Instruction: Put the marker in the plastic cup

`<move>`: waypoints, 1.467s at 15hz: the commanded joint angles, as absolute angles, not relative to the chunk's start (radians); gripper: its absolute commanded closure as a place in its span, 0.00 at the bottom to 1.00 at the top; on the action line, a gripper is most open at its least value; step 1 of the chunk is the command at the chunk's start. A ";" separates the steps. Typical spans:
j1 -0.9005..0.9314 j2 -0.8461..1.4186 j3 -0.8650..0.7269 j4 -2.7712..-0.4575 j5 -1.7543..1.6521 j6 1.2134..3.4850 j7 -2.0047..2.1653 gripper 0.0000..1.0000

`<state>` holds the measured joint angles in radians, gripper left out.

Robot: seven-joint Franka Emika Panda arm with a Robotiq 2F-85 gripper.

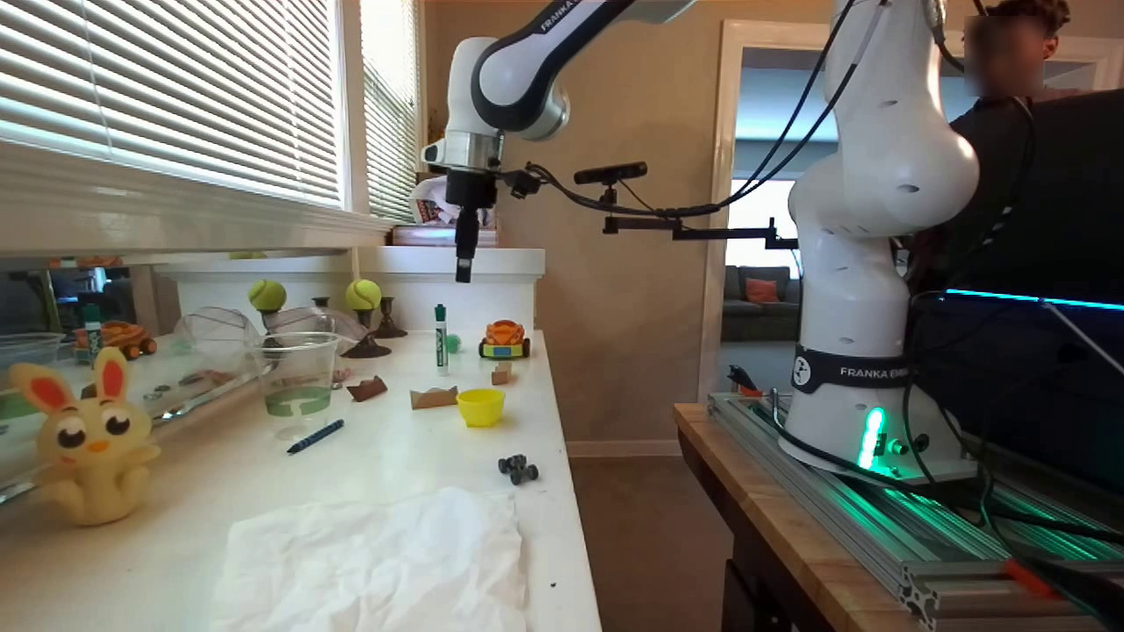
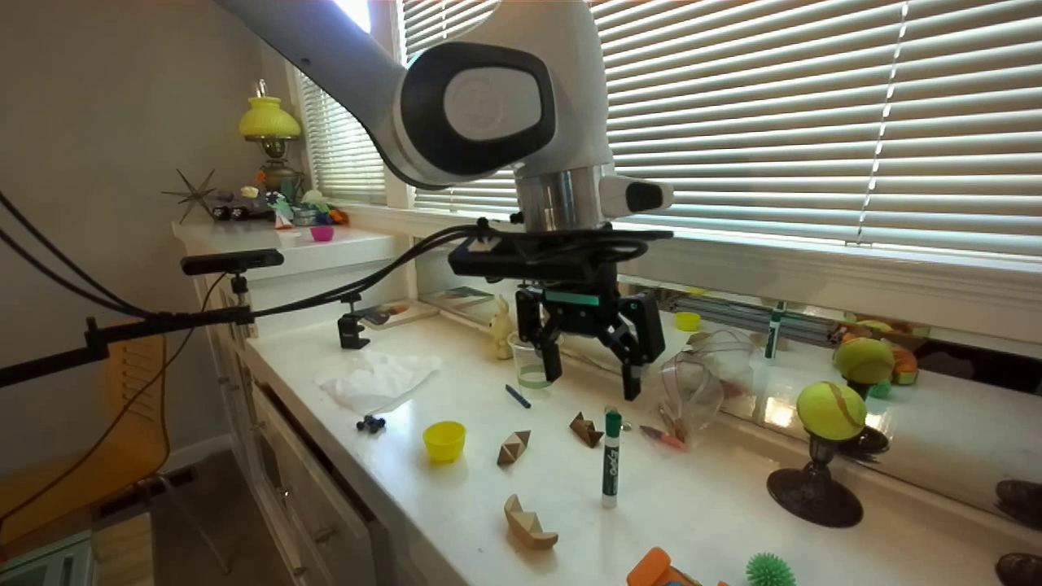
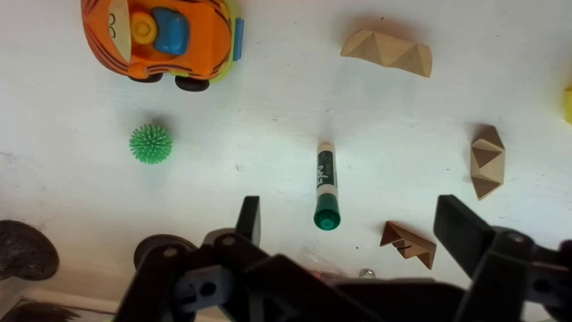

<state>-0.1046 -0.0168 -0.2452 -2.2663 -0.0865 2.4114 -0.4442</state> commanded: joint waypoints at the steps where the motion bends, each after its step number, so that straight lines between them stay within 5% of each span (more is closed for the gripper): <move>1: -0.130 0.056 -0.215 -2.191 -0.085 2.377 -0.409 0.00; 22: -0.153 0.218 -0.165 -2.087 -0.085 2.381 -0.339 0.00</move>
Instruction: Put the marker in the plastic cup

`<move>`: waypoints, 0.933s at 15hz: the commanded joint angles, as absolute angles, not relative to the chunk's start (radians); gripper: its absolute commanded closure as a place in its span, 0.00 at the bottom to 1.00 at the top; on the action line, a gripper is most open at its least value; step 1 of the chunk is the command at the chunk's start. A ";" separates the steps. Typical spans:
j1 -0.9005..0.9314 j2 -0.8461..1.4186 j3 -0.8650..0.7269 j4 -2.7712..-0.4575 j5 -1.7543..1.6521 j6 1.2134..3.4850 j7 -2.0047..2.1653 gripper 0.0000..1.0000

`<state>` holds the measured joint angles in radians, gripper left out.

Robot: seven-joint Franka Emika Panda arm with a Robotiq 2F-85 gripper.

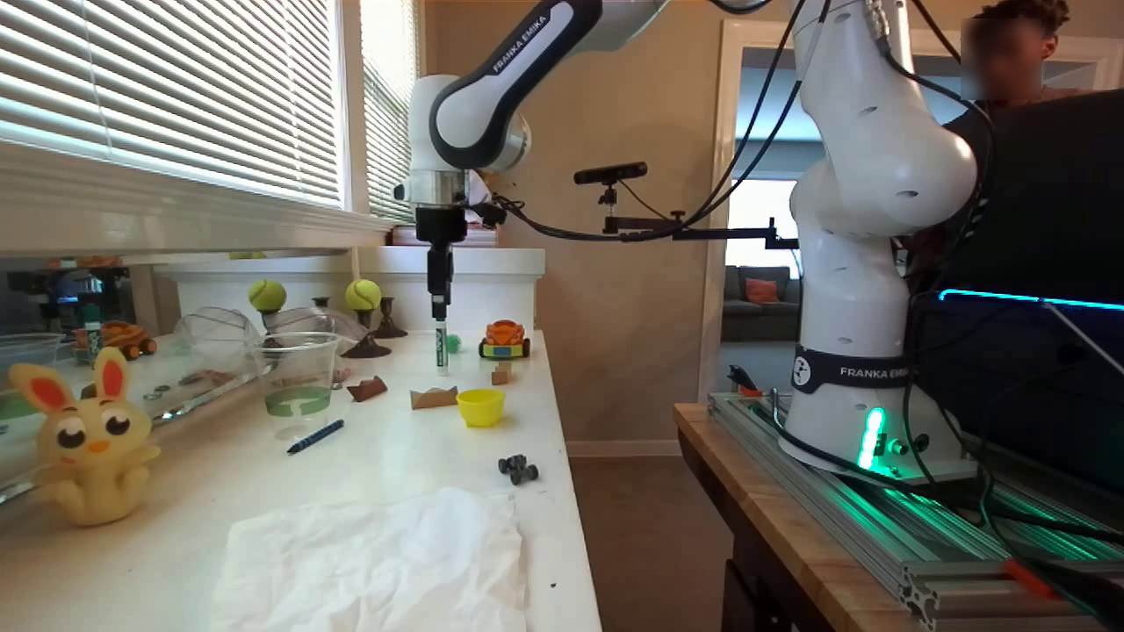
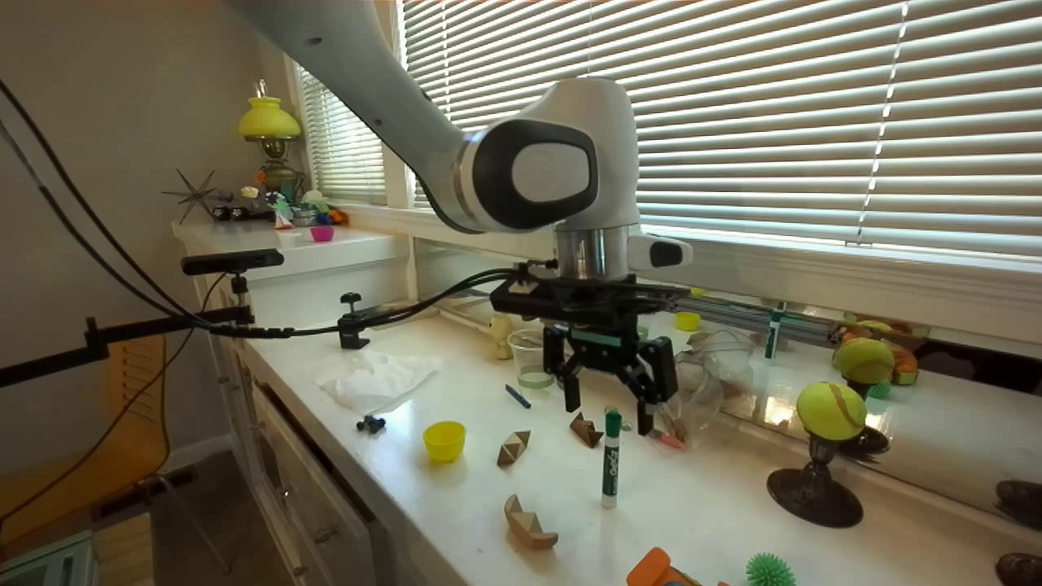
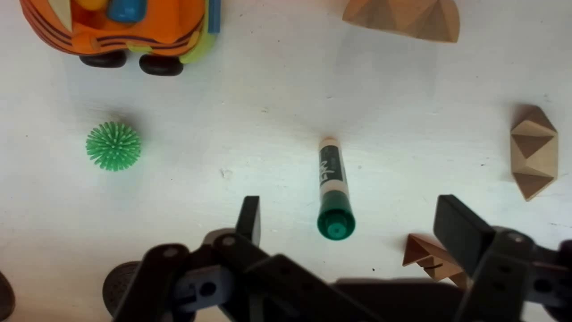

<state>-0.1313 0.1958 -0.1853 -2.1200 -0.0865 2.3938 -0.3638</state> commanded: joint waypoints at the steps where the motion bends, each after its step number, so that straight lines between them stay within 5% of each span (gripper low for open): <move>1: -0.153 0.223 -0.163 -2.082 -0.083 2.381 -0.338 0.00; 2: -0.154 0.225 -0.162 -2.081 -0.082 2.382 -0.338 0.03; 3: -0.156 0.227 -0.160 -2.080 -0.080 2.385 -0.340 0.26; 5: -0.158 0.231 -0.158 -2.077 -0.080 2.387 -0.341 0.30; 14: -0.166 0.238 -0.154 -2.068 -0.081 2.389 -0.342 0.95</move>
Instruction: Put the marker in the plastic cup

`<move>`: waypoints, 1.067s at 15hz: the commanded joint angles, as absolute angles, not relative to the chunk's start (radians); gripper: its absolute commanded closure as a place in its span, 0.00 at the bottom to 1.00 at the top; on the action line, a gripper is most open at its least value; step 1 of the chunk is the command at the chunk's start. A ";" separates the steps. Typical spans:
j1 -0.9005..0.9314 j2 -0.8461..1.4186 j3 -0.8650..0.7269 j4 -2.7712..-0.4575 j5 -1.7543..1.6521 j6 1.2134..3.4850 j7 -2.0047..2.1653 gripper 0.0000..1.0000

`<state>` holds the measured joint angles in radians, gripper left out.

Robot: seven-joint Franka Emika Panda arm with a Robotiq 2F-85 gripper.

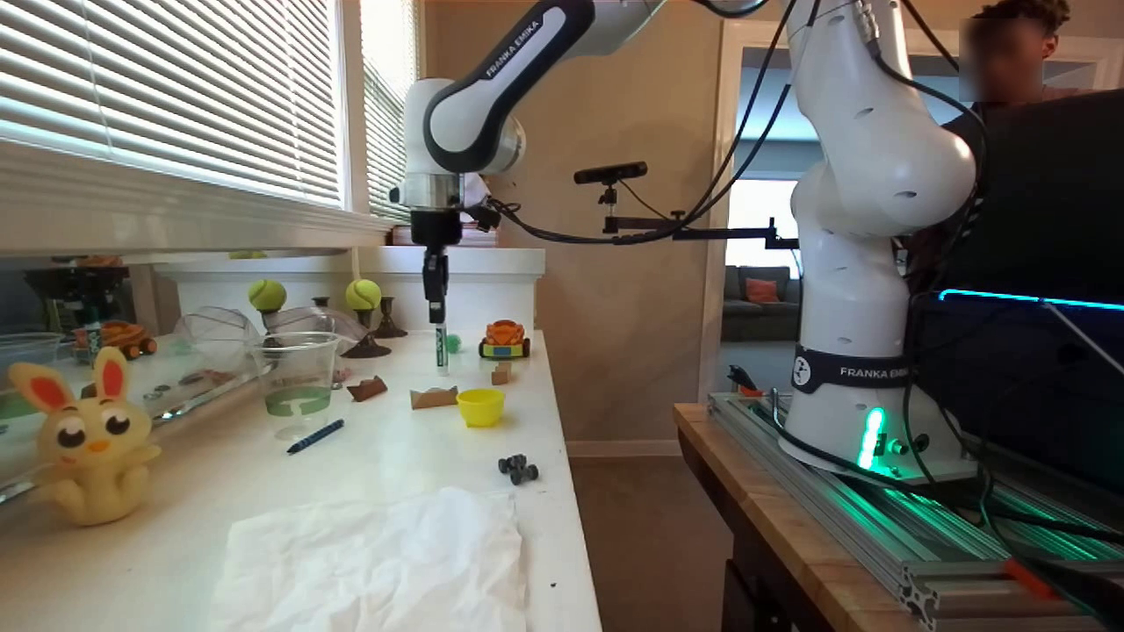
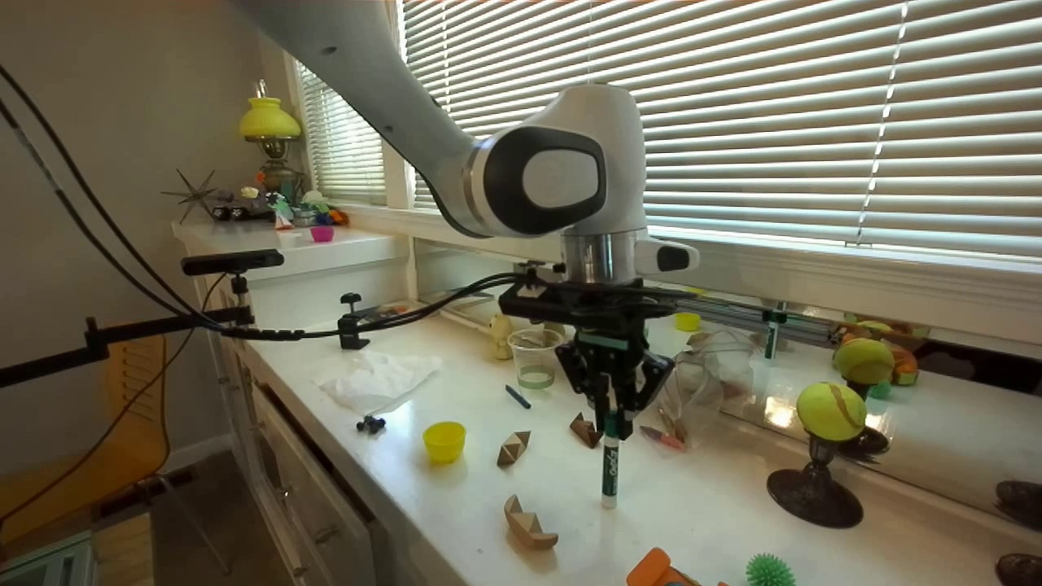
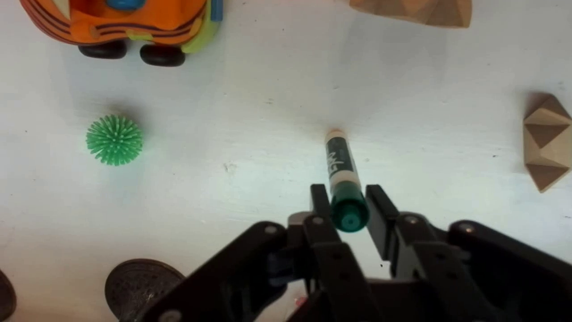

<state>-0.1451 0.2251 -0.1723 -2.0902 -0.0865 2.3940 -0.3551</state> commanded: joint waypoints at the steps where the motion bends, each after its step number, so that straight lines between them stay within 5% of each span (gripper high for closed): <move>1: -0.166 0.239 -0.154 -2.067 -0.081 2.388 -0.343 0.99; 16: -0.047 -0.145 -0.089 -2.056 0.260 2.357 -0.518 0.95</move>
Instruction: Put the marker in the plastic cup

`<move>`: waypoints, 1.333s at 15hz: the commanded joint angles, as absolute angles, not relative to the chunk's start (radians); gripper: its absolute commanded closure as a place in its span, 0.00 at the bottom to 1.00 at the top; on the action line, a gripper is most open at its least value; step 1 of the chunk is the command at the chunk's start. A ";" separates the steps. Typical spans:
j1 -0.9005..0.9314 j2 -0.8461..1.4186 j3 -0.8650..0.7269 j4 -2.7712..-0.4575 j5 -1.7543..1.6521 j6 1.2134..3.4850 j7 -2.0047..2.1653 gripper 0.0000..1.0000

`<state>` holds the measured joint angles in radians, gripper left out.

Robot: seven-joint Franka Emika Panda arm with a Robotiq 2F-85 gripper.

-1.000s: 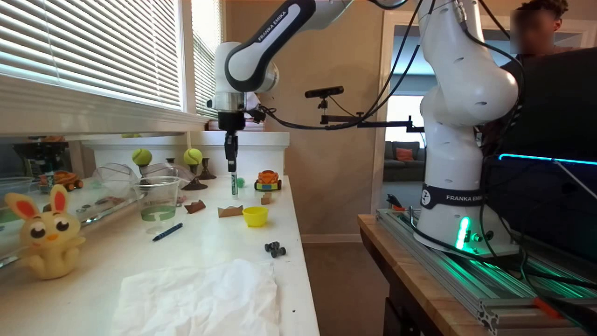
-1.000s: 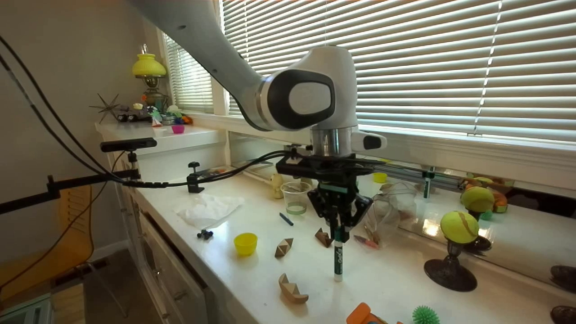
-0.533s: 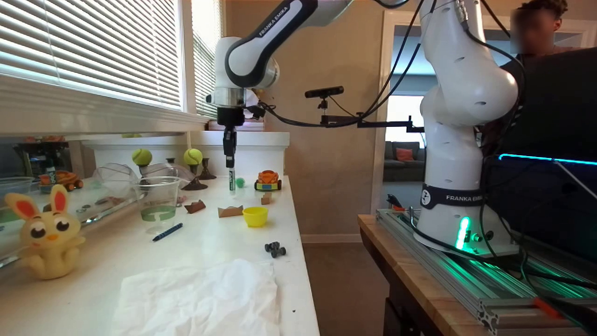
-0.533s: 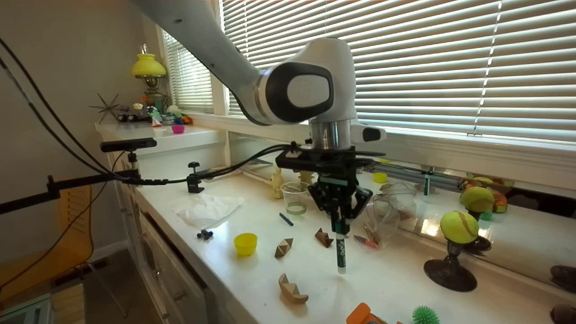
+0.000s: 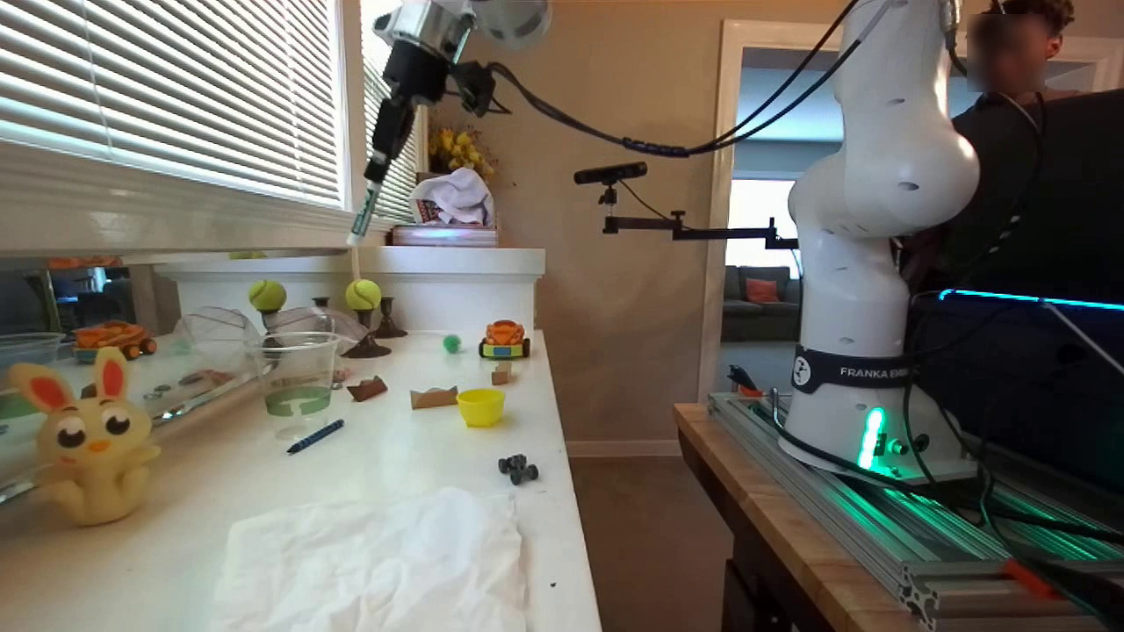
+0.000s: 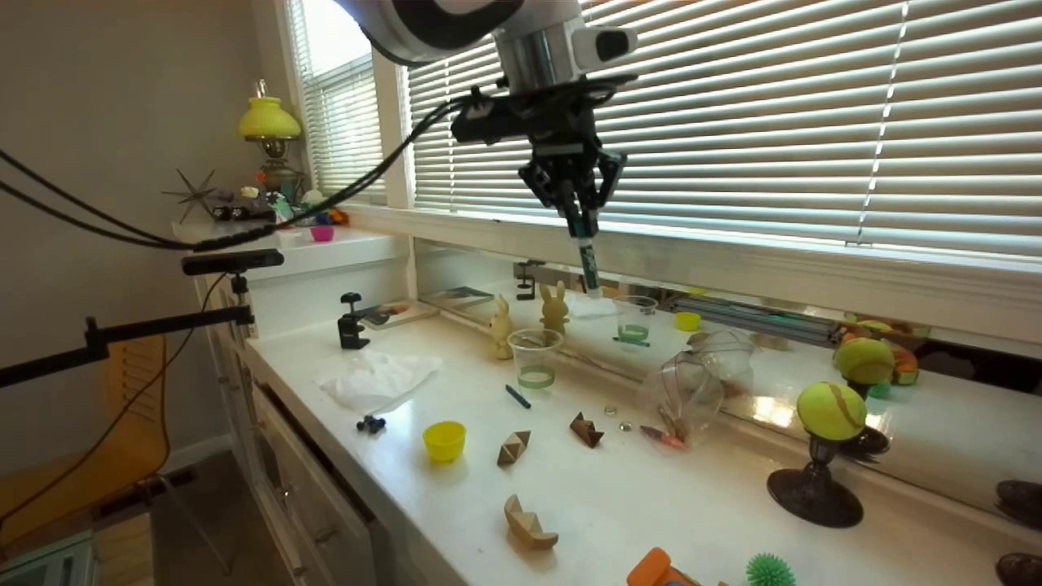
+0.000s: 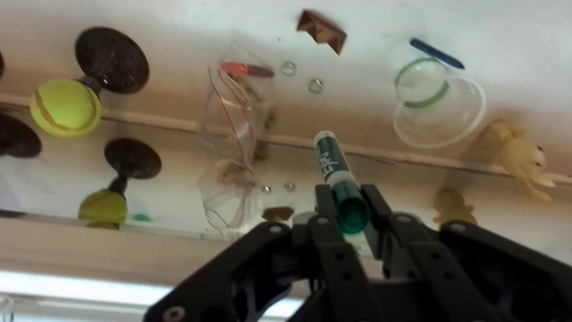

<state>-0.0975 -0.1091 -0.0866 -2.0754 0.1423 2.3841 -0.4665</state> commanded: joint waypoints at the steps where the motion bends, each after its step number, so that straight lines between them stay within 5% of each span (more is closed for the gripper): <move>1: -0.027 -0.146 -0.090 -2.051 0.293 2.356 -0.527 0.95; 20: 0.023 0.056 -0.008 -2.091 0.294 2.480 -0.524 0.95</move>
